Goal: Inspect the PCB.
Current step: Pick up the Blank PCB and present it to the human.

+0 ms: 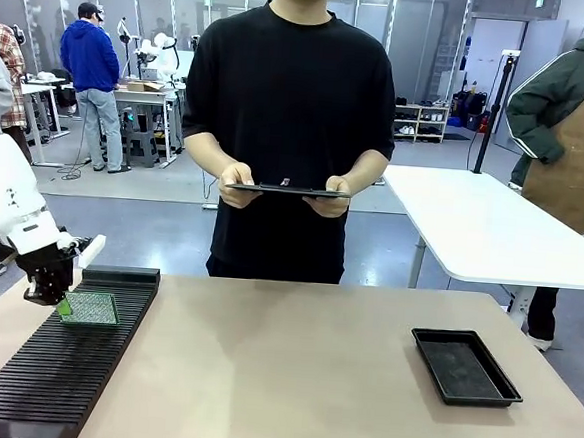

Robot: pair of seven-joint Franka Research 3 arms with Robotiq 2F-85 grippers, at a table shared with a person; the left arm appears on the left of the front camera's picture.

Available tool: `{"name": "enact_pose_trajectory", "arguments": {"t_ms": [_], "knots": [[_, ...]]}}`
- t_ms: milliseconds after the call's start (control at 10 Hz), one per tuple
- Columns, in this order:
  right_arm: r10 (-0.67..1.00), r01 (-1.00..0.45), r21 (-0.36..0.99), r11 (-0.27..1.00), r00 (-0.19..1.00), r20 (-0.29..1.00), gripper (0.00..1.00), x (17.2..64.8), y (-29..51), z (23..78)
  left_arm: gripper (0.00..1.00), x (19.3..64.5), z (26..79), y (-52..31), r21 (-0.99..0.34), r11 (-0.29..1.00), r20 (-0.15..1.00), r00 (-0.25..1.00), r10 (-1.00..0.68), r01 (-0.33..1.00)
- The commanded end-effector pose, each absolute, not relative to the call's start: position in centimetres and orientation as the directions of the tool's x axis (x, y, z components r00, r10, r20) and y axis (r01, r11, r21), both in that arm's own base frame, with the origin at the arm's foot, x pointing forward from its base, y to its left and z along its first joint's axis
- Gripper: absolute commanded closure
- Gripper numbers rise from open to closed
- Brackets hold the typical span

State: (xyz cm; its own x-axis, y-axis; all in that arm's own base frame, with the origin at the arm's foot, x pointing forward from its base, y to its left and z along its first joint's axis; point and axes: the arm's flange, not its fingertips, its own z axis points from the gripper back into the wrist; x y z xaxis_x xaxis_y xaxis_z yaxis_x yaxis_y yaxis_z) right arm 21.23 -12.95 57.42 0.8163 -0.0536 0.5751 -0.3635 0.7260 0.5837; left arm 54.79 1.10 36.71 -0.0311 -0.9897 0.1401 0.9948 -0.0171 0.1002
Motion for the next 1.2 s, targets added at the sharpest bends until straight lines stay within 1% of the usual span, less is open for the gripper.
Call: {"name": "enact_pose_trajectory", "arguments": {"t_ms": [0,100,200,300,400,500,600,700,800,900,1000,1100], "knots": [[-0.051,-0.375,0.584,0.72,0.811,0.583,0.0,21.2,-13.0,57.4,1.0,52.5,41.5,1.0,0.07,-0.061,0.099,-0.068,-0.993,0.996],[-0.051,-0.375,0.584,0.72,0.811,0.583,0.0,21.2,-13.0,57.4,1.0,50.9,44.4,1.2,0.09,-0.055,0.146,-0.068,-0.987,0.994],[-0.051,-0.375,0.584,0.72,0.811,0.583,0.0,21.2,-13.0,57.4,1.0,49.5,46.0,1.6,0.076,-0.077,0.216,-0.092,-0.972,0.994],[-0.051,-0.375,0.584,0.72,0.811,0.583,0.0,21.2,-13.0,57.4,1.0,48.4,47.2,1.9,0.027,-0.076,0.359,-0.081,-0.93,0.997],[-0.051,-0.375,0.584,0.72,0.811,0.583,0.0,21.2,-13.0,57.4,1.0,47.8,47.9,1.6,-0.043,0.07,0.483,0.082,-0.872,0.997],[-0.051,-0.375,0.584,0.72,0.811,0.583,0.0,21.2,-13.0,57.4,1.0,47.5,48.9,-0.4,-0.264,0.324,0.597,0.417,-0.685,0.909],[-0.051,-0.375,0.584,0.72,0.811,0.583,0.0,21.2,-13.0,57.4,1.0,47.7,48.9,-0.1,-0.271,0.297,0.744,0.395,-0.539,0.916],[-0.051,-0.375,0.584,0.72,0.811,0.583,0.0,21.2,-13.0,57.4,1.0,48.9,48.3,0.2,-0.377,0.291,0.821,0.462,-0.335,0.88],[-0.051,-0.375,0.584,0.72,0.811,0.583,0.0,21.2,-13.0,57.4,1.0,50.0,47.1,0.1,-0.451,0.209,0.84,0.492,-0.227,0.868],[-0.051,-0.375,0.584,0.72,0.811,0.583,0.0,21.2,-13.0,57.4,1.0,51.3,45.9,0.1,-0.528,0.189,0.825,0.553,-0.117,0.828],[-0.051,-0.375,0.584,0.72,0.811,0.583,0.0,21.2,-13.0,57.4,1.0,53.0,44.0,-0.2,-0.634,0.2,0.762,0.647,0.0,0.747],[-0.051,-0.375,0.584,0.72,0.811,0.583,0.0,21.2,-13.0,57.4,1.0,54.8,42.2,-1.4,-0.726,0.171,0.678,0.735,0.017,0.666]]}}
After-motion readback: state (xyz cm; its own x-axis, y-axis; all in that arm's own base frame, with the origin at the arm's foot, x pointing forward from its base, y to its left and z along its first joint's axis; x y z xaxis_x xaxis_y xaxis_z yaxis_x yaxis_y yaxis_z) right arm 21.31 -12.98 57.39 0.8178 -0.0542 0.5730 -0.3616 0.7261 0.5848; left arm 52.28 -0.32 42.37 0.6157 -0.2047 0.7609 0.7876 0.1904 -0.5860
